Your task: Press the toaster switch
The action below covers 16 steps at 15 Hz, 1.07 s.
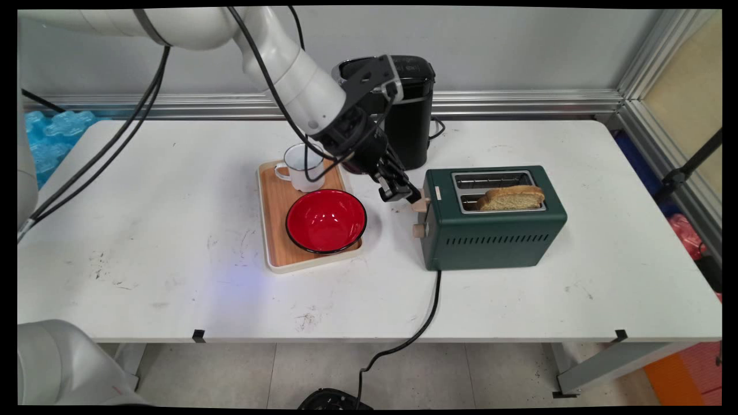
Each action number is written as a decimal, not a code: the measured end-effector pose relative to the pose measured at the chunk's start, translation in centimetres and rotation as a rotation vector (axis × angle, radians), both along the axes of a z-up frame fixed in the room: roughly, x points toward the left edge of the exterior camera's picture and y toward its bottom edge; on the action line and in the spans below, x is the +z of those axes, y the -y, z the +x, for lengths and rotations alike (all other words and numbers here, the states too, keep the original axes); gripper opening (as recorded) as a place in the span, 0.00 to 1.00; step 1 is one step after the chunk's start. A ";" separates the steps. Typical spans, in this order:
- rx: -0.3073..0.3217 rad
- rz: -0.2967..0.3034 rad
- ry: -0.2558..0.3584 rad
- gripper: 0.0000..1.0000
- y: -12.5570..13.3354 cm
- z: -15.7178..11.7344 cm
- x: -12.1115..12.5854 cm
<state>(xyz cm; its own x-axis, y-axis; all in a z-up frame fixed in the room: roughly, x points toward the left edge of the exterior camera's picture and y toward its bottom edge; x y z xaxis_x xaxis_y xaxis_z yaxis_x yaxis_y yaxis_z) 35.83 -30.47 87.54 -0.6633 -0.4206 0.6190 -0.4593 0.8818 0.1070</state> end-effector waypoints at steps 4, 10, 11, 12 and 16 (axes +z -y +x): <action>0.000 -0.003 -0.001 0.00 0.5 -0.5 -1.0; 0.003 0.000 0.000 0.00 0.8 -0.9 -2.3; 0.004 0.003 0.002 0.00 0.7 -0.8 -2.6; 0.004 0.006 0.005 0.00 0.6 -0.7 -2.9; 0.003 0.023 0.019 0.00 0.0 -0.1 -3.9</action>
